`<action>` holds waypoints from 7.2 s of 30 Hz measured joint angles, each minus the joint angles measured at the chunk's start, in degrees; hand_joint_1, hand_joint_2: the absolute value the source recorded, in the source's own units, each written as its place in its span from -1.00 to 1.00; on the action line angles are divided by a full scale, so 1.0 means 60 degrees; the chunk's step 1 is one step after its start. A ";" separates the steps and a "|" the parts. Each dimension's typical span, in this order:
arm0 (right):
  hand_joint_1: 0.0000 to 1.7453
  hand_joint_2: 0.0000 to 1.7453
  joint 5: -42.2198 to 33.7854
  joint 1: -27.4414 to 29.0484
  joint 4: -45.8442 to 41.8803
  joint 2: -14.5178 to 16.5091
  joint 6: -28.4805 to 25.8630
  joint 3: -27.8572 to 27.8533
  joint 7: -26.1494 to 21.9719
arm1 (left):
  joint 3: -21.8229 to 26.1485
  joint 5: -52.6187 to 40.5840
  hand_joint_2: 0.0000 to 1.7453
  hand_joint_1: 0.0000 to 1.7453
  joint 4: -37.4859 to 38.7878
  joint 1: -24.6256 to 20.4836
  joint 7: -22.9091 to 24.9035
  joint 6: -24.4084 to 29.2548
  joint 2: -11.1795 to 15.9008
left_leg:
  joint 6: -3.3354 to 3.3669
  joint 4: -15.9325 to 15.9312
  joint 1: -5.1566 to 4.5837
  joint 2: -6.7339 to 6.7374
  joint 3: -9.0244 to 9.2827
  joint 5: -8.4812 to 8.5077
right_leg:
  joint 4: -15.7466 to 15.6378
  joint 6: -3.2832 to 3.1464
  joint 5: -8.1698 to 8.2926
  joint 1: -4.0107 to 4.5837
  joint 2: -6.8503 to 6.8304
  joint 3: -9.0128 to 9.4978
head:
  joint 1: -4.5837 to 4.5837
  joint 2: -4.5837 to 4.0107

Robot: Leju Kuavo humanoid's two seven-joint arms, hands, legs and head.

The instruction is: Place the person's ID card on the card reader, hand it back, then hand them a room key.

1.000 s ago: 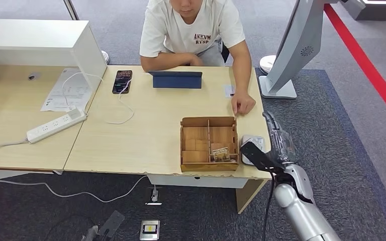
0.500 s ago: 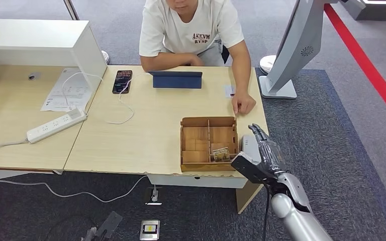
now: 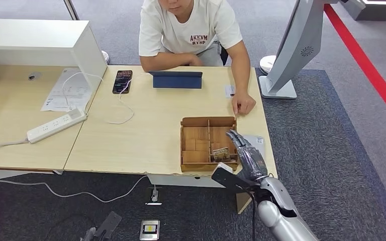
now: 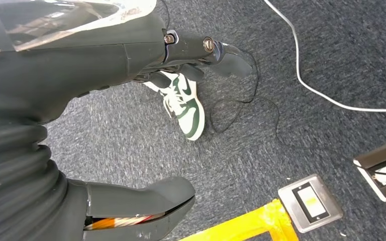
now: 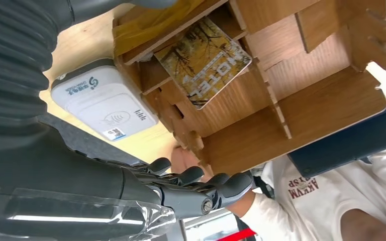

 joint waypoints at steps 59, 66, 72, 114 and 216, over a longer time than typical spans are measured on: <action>0.90 1.00 0.0615 -0.1100 0.1596 0.0357 0.0397 0.0538 -0.0223 | -0.0319 0.0515 1.00 -1.00 0.0000 0.0021 0.0127 -0.0067 0.0105 | 0.0000 0.0000 0.0001 -0.0001 0.0000 0.0000 | 0.0000 0.0000 0.0000 0.0001 0.0000 -0.0001 | 0.0001 0.0000; 0.79 1.00 0.0585 -0.1167 0.1714 0.0384 0.0401 0.0538 -0.0336 | -0.0337 0.0654 1.00 -1.00 0.0000 0.0037 0.0117 -0.0062 0.0106 | 0.0000 0.0000 0.0001 -0.0001 0.0000 0.0000 | 0.0000 0.0000 0.0000 0.0001 0.0000 -0.0001 | 0.0001 0.0000; 0.68 1.00 0.0523 -0.1165 0.1853 0.0376 0.0403 0.0537 -0.0406 | -0.0341 0.0698 1.00 -1.00 0.0000 0.0055 0.0099 -0.0039 0.0108 | 0.0000 0.0000 0.0001 -0.0001 0.0000 0.0000 | 0.0000 0.0000 0.0000 0.0001 0.0000 -0.0002 | 0.0000 0.0000; -1.00 1.00 0.0230 -0.1186 0.1778 0.0231 0.0382 0.0491 -0.0510 | -0.0653 0.0730 1.00 -1.00 -0.0004 0.0016 0.0000 0.0089 0.0130 | 0.0000 0.0001 0.0000 0.0001 0.0001 0.0000 | 0.0000 0.0000 0.0000 0.0001 0.0000 -0.0001 | 0.0001 0.0000; 0.81 1.00 0.1185 -0.1337 0.1600 0.0141 0.1781 0.0192 -0.0175 | -0.1119 0.1383 1.00 -1.00 -0.0062 0.0026 0.0171 0.0130 0.0241 | 0.0000 0.0001 0.0001 0.0000 0.0000 0.0000 | 0.0000 -0.0001 0.0000 0.0001 0.0000 -0.0002 | 0.0002 0.0000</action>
